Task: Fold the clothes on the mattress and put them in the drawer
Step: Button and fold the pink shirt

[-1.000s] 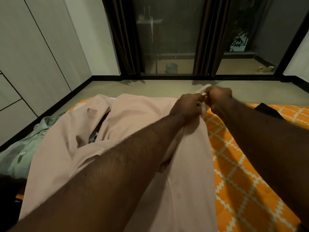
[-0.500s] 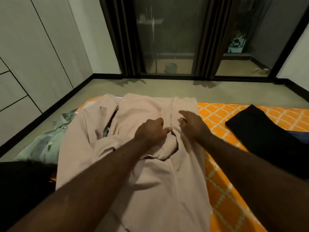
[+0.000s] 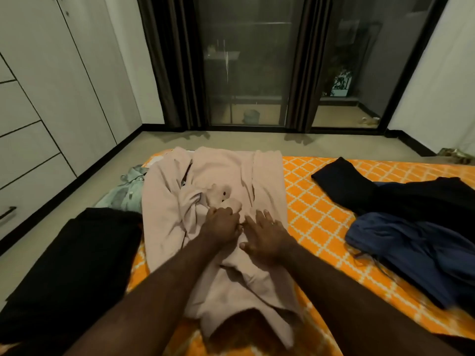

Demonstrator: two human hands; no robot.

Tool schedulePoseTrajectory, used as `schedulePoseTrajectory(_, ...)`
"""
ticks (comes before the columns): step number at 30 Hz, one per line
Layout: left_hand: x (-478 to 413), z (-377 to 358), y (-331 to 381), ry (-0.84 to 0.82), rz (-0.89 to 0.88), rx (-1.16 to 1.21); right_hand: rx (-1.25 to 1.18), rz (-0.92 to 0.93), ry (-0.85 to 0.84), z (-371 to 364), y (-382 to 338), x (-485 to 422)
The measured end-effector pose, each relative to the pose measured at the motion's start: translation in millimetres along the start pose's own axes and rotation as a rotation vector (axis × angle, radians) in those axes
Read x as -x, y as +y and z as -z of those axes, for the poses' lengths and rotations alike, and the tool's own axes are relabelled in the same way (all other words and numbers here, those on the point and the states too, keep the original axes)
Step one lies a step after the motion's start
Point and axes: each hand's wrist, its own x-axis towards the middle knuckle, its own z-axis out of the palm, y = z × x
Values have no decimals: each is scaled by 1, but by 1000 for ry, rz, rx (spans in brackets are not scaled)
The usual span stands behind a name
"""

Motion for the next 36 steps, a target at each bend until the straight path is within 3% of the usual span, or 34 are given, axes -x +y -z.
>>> schedulePoseTrajectory(8, 39, -4, -22, 93, 76, -81, 138, 127, -230, -3, -6, 30)
schedulePoseTrajectory(14, 62, -12, -27, 200, 200, -29, -53, 47, -273, 13, -5, 41)
schedulePoseTrajectory(18, 71, -3, -17, 226, 53, 60, -297, -29, -209, 30, 2, 49)
schedulePoseTrajectory(22, 86, 4, 0, 66, -175, 144, -207, -25, -100, 32, 2, 59)
schedulePoseTrajectory(26, 108, 1, 19, 9, -237, 152, -126, 21, -17, 35, -12, 70)
schedulePoseTrajectory(32, 133, 12, 34, 80, -287, 125, 80, 56, -282, 38, -41, 98)
schedulePoseTrajectory(36, 141, 16, 44, 102, -328, 71, 129, 34, -190, 27, -47, 113)
